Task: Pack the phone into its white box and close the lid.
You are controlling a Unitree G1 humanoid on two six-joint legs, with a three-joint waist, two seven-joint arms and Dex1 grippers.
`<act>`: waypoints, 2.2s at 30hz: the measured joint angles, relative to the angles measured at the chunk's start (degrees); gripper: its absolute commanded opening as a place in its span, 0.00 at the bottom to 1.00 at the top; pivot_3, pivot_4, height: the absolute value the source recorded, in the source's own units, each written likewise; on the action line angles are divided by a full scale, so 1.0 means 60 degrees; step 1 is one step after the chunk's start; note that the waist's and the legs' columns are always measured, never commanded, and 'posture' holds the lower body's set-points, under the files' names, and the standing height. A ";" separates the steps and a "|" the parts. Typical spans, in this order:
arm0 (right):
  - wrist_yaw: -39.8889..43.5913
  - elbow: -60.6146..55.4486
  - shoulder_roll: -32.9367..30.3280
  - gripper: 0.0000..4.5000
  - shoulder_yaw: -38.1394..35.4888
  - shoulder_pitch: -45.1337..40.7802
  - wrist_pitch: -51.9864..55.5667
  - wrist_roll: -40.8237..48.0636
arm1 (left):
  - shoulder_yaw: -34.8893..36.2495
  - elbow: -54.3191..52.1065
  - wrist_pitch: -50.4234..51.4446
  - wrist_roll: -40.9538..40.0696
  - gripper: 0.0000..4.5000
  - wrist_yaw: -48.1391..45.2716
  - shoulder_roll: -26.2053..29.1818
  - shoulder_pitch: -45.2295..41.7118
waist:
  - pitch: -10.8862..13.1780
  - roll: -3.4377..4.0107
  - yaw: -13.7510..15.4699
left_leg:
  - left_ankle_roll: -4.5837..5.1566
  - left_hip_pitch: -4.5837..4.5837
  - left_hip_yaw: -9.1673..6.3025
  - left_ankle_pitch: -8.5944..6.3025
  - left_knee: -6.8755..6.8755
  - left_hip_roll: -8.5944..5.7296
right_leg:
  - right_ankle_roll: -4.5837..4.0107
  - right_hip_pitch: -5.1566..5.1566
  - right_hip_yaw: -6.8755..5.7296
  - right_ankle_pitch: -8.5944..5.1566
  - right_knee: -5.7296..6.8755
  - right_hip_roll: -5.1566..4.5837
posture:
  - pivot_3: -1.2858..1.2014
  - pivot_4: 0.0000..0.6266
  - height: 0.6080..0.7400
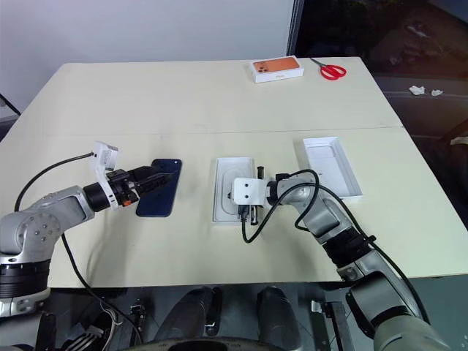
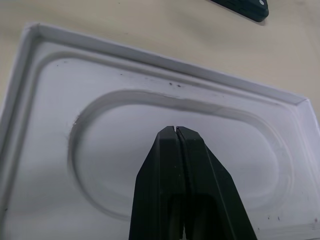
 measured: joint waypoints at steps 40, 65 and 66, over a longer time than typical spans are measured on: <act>-0.1355 0.3946 0.4109 0.02 0.1243 -0.2847 0.2375 -0.0847 | -0.0706 0.5937 0.1141 0.1971 0.96 -0.3003 0.0572 -0.2078 | -0.0158 0.0221 0.0080 | 0.0039 0.0169 -0.0005 -0.0024 -0.0024 -0.0047 | 0.0003 0.0131 -0.0008 -0.0005 -0.0012 -0.0015 | 0.52 0.24 1.00; -0.1391 0.4003 0.4177 0.02 0.1145 -0.2847 0.2521 -0.0836 | -0.0261 0.4774 0.2696 0.1452 0.96 -0.2312 -0.0997 -0.2066 | -0.0195 0.0243 0.0169 | 0.0049 0.0169 -0.0007 -0.0032 -0.0022 -0.0048 | 0.0005 0.0133 -0.0005 -0.0006 -0.0024 -0.0017 | 0.52 0.24 1.00; -0.1391 0.4003 0.4175 0.02 0.1145 -0.2847 0.2509 -0.0837 | -0.0242 0.4772 0.2695 0.1436 0.96 -0.2312 -0.0979 -0.2045 | -0.0195 0.0243 0.0159 | 0.0049 0.0169 -0.0007 -0.0032 -0.0022 -0.0047 | 0.0005 0.0132 -0.0005 -0.0006 -0.0024 -0.0016 | 0.52 0.24 1.00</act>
